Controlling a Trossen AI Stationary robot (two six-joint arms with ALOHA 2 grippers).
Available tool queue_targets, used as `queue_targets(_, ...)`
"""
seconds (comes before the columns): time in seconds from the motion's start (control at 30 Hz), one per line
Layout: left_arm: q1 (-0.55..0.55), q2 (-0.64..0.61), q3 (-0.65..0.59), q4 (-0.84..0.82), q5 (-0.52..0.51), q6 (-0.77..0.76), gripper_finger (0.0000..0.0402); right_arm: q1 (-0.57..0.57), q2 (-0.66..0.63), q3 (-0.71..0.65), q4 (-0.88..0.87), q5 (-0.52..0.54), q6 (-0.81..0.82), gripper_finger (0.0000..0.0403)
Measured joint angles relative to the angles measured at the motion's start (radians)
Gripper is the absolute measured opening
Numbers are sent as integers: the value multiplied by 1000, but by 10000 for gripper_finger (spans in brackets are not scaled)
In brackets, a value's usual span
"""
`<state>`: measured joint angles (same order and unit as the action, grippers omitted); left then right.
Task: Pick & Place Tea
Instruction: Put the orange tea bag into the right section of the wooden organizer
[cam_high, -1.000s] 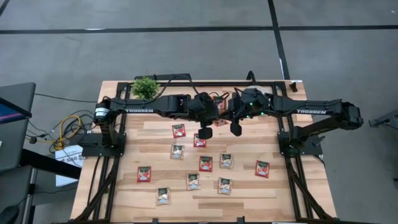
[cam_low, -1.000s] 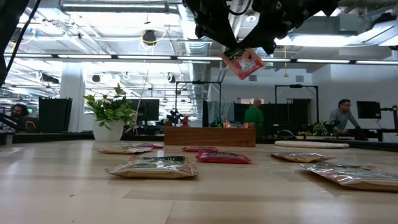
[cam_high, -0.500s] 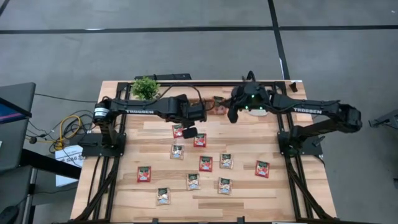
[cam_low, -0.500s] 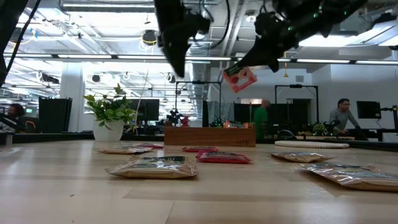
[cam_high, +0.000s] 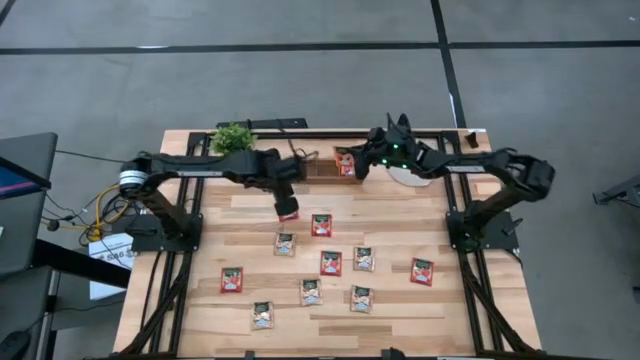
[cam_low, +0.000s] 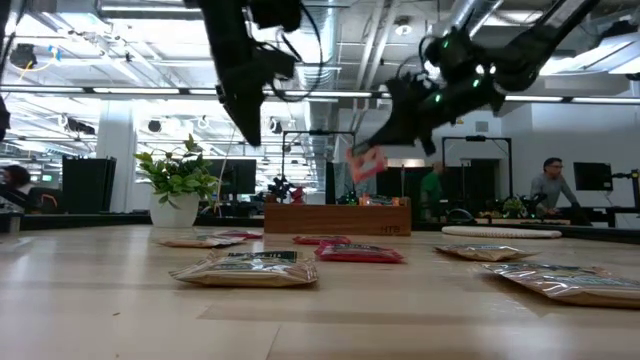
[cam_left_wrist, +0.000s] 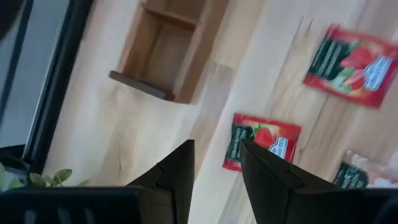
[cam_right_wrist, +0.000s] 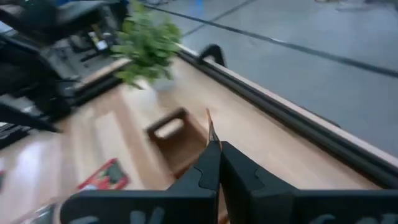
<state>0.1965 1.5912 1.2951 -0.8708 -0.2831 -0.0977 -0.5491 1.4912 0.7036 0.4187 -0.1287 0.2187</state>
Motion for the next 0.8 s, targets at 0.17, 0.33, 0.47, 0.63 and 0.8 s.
queue_targets(0.17, 26, -138, -94, 82, 82, -6, 122, -44, 74, 0, 31, 0, 34, 0)
queue_targets(0.33, 27, -238, -160, 126, 92, -23, 122, -68, 98, 0, 32, -2, 36, 0)
queue_targets(0.47, 27, -277, -200, 139, 91, -39, 122, -77, 100, 0, 2, 5, 35, 0)
queue_targets(0.63, 27, -284, -220, 140, 91, -52, 122, -75, 100, 0, -35, 16, 35, 0)
queue_targets(0.8, 27, -284, -239, 140, 90, -54, 121, -66, 99, 0, -66, 26, 19, 0)
